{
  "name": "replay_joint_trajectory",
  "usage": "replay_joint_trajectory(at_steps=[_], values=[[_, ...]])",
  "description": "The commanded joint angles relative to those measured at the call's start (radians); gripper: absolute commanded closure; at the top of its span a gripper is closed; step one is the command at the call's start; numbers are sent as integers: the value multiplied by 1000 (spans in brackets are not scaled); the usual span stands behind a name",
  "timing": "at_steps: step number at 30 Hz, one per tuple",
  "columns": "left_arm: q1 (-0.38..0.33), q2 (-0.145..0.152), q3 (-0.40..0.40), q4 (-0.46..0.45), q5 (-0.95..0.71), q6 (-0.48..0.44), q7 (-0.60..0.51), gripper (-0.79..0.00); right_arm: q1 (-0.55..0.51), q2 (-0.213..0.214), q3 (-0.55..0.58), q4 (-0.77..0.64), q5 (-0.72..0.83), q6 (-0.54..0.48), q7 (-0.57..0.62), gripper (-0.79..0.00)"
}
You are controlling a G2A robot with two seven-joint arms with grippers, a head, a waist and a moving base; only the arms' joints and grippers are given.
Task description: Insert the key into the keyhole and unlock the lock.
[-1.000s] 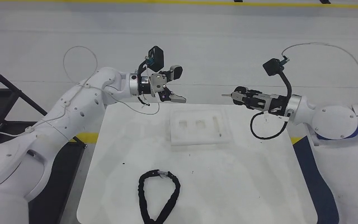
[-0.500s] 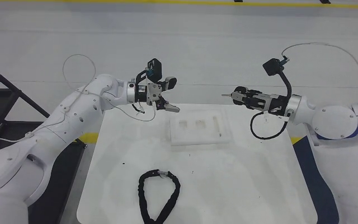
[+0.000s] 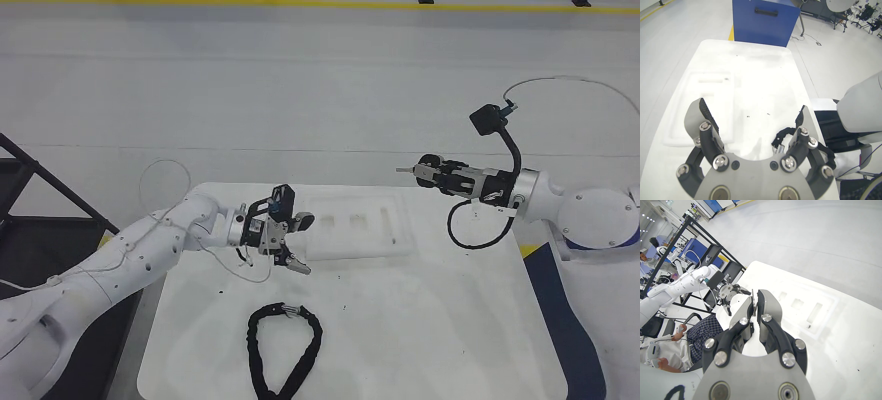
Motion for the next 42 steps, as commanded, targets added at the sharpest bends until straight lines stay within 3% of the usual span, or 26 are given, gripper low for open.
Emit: replay_joint_trajectory(at_steps=[1, 10, 17, 34, 38, 42], values=[[25, 10, -1, -16, 75, 0, 29, -785, 0, 0, 0, 0, 0, 0, 0, 0], [102, 25, -1, 6, 311, 0, 179, -785, 0, 0, 0, 0, 0, 0, 0, 0], [141, 39, -1, 16, 462, 0, 223, -785, 0, 0, 0, 0, 0, 0, 0, 0], [143, 39, -1, 17, 466, 0, 221, -785, 0, 0, 0, 0, 0, 0, 0, 0], [181, 43, -24, 21, 449, 78, 240, -785, 0, 0, 0, 0, 0, 0, 0, 0], [253, 65, -36, 34, 523, 153, 370, -785, 0, 0, 0, 0, 0, 0, 0, 0]])
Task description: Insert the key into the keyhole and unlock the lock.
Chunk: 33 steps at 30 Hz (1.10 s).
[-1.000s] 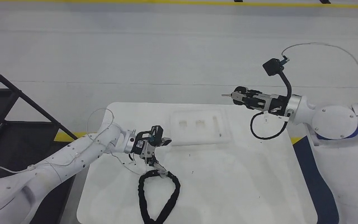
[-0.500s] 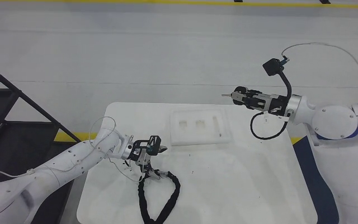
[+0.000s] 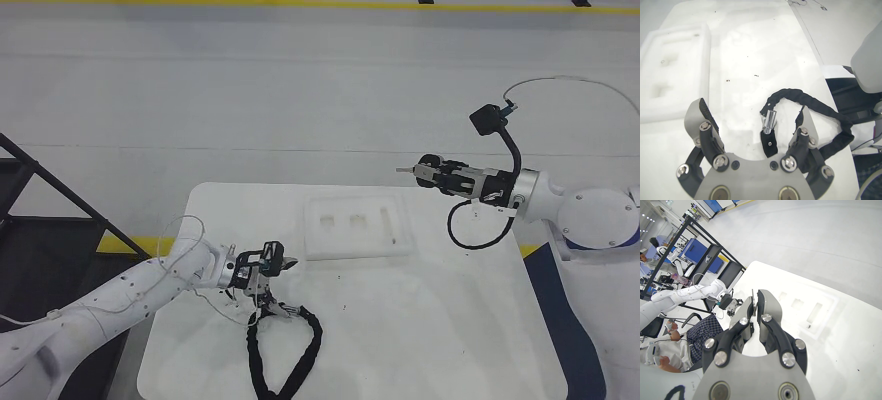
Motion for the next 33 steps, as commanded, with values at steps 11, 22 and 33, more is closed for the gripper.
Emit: replay_joint_trajectory(at_steps=[11, 22, 33], values=[[136, 29, 3, 46, 333, 186, 342, -785, 0, 0, 0, 0, 0, 0, 0, 0], [135, -38, -13, 95, 352, 164, 288, -785, 0, 0, 0, 0, 0, 0, 0, 0], [134, -85, -33, 173, 369, 148, 266, -431, 0, 0, 0, 0, 0, 0, 0, 0]])
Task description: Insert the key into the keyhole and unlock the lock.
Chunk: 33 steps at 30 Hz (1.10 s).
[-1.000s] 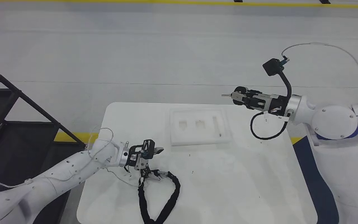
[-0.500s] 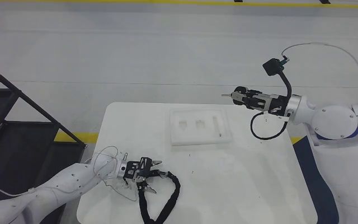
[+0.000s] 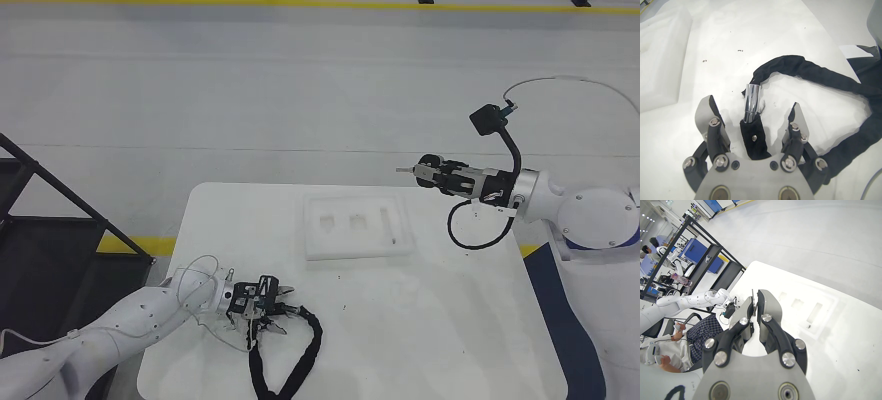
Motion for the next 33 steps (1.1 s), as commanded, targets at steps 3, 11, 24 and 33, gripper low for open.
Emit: replay_joint_trajectory(at_steps=[3, 11, 24, 33], values=[[2, -13, -5, 13, 15, -8, 1, -215, 0, 0, 0, 0, 0, 0, 0, 0], [0, -29, -27, 20, 31, -16, 11, 0, 0, 0, 0, 0, 0, 0, 0, 0], [-21, 1, -152, -110, -81, -71, 33, 0, 0, 0, 0, 0, 0, 0, 0, 0], [-39, -22, -226, -228, -232, -38, -110, 0, 23, 7, -72, -17, 54, 49, 229, 0]])
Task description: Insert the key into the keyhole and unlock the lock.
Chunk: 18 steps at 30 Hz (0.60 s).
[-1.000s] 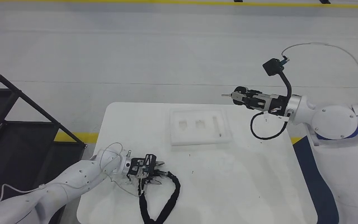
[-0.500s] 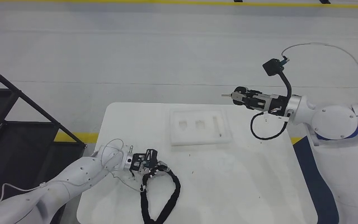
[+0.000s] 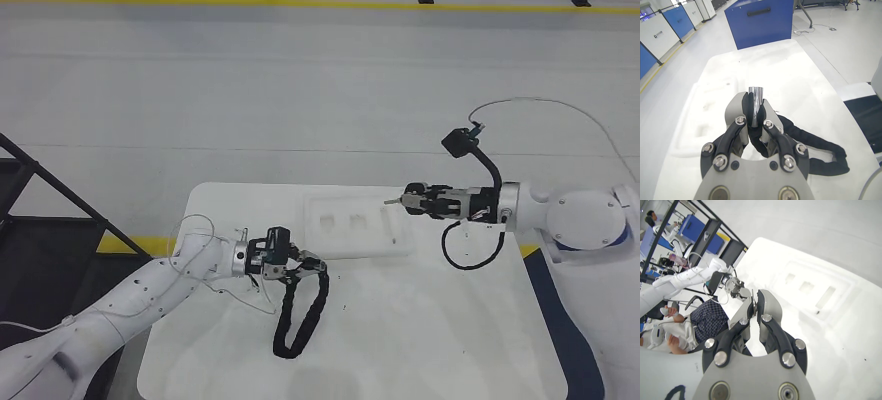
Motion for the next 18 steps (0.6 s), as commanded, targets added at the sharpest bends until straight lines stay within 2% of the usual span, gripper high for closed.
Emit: replay_joint_trajectory(at_steps=[1, 5, 11, 18], values=[[-1, -14, -7, -13, -48, 21, -29, 0, 11, 1, -14, -11, 14, 44, 50, 0], [-8, -50, -11, -23, -124, 59, -50, 0, 42, 5, -46, -48, 7, 118, 142, 0], [-18, -104, -6, -25, -175, 111, -27, 0, 79, 14, -60, -125, -36, 241, 213, 0], [-13, -146, -4, -26, -178, 83, 49, 0, 97, 30, -54, -208, -104, 318, 288, 0]])
